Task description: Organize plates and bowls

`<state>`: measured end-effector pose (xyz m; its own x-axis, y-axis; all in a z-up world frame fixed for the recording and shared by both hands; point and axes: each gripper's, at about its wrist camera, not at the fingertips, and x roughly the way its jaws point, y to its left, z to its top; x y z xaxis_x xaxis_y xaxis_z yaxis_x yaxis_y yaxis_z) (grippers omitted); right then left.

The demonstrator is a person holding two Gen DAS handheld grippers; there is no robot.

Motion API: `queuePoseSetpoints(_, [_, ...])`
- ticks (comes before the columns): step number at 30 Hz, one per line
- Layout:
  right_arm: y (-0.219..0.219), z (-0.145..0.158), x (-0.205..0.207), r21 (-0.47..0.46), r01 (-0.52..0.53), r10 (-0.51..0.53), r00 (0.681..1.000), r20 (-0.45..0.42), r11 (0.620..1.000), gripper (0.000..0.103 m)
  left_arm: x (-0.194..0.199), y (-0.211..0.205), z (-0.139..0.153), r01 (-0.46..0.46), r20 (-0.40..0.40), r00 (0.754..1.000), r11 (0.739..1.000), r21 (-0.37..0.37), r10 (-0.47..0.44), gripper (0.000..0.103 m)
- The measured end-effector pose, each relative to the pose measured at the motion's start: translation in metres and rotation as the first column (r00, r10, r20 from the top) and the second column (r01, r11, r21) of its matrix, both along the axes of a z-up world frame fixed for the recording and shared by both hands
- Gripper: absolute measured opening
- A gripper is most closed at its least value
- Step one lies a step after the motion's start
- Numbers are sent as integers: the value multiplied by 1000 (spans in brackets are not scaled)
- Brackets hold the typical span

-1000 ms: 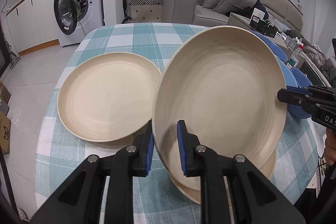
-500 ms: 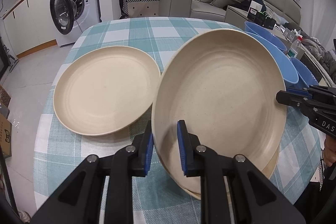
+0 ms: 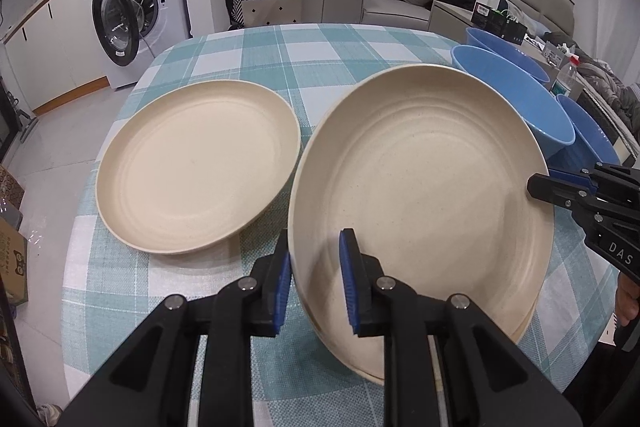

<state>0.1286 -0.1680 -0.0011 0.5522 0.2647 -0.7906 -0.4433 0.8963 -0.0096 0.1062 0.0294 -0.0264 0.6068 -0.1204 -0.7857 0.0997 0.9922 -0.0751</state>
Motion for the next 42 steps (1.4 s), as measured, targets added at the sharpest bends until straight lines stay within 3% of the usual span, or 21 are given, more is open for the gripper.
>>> queuePoseSetpoints(19, [9, -24, 3, -90, 1, -1, 1000, -6, 996, 13, 0, -9, -6, 5, -3, 1000, 998, 68, -5, 23])
queuePoseSetpoints(27, [12, -28, 4, -106, -9, 7, 1000, -21, 994, 15, -2, -23, -9, 33, -9, 999, 987, 154, -32, 33])
queuePoseSetpoints(34, [13, -29, 5, -111, -15, 12, 999, -32, 994, 20, -2, -25, -11, 53, -27, 998, 985, 162, -49, 35])
queuePoseSetpoints(42, [14, -33, 6, -118, -24, 19, 999, -42, 993, 29, -3, -35, -12, 83, -28, 996, 980, 180, -79, 47])
